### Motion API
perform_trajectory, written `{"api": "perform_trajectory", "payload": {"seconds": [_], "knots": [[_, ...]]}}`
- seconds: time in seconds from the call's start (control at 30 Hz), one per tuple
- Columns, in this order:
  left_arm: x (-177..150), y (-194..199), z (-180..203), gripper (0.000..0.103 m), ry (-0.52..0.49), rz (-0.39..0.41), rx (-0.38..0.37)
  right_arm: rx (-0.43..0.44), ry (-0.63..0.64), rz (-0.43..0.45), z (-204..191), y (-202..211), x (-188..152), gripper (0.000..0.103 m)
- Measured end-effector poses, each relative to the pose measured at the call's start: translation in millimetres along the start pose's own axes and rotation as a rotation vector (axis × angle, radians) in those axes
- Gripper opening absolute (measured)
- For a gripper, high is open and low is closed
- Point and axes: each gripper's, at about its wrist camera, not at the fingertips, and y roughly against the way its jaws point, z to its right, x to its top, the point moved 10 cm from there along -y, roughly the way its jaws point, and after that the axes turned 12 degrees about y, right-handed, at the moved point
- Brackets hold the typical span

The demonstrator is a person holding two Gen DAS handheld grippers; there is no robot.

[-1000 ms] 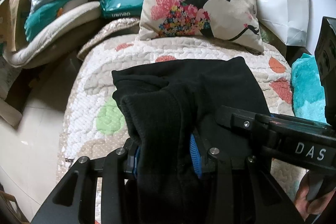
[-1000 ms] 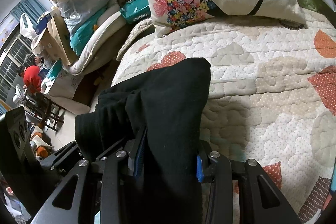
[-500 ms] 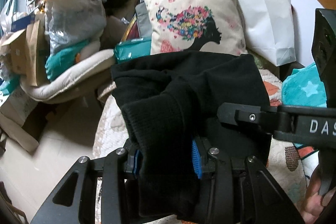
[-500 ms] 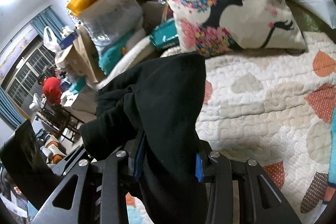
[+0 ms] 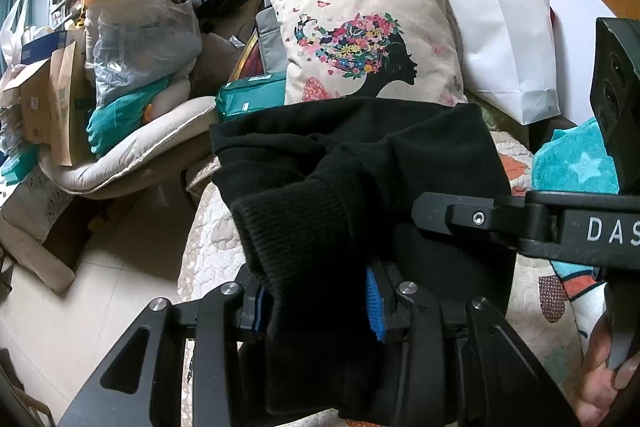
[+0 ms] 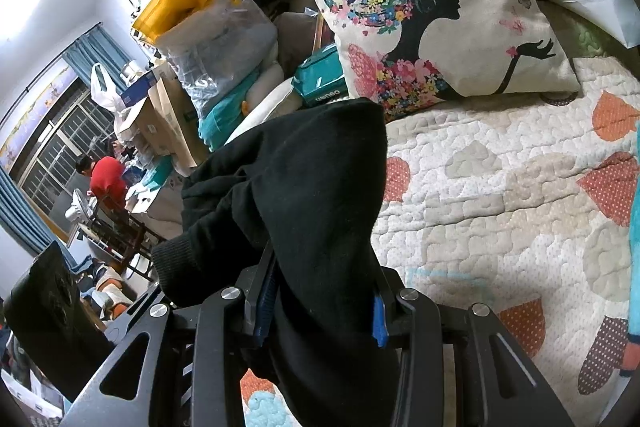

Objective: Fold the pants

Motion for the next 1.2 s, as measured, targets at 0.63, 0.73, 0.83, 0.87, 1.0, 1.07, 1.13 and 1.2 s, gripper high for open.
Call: {"api": "perform_trajectory", "payload": {"seconds": [0.63, 0.73, 0.83, 0.87, 1.0, 1.07, 1.13, 1.2], "knots": [[-29.6, -43.6, -8.1, 0.037, 0.013, -0.135, 0.028, -0.03, -0.027, -0.075, 13.9, -26.9, -17.2, 0.042], [-41.8, -69.4, -16.4, 0.037, 0.075, -0.211, 0.011, -0.067, -0.019, -0.11, 24.8, -47.8, -24.8, 0.042], [-42.5, -85.7, -20.7, 0.038, 0.119, -0.253, -0.025, -0.121, 0.021, -0.126, 34.6, -65.1, -29.0, 0.042], [-43.1, -89.0, -22.0, 0.04, 0.136, -0.268, -0.04, -0.135, 0.036, -0.128, 36.8, -67.8, -28.8, 0.042], [-47.5, -111.2, -39.9, 0.045, 0.244, -0.342, -0.067, -0.153, 0.009, -0.141, 52.0, -73.6, -31.8, 0.048], [-52.4, -125.1, -52.5, 0.056, 0.344, -0.401, -0.109, -0.169, -0.039, -0.143, 66.1, -74.0, -34.9, 0.063], [-57.6, -131.4, -59.1, 0.062, 0.421, -0.44, -0.147, -0.165, -0.09, -0.14, 78.4, -73.0, -37.7, 0.064], [-60.3, -135.2, -62.1, 0.064, 0.506, -0.475, -0.2, -0.165, -0.119, -0.145, 84.8, -71.6, -39.5, 0.064]]}}
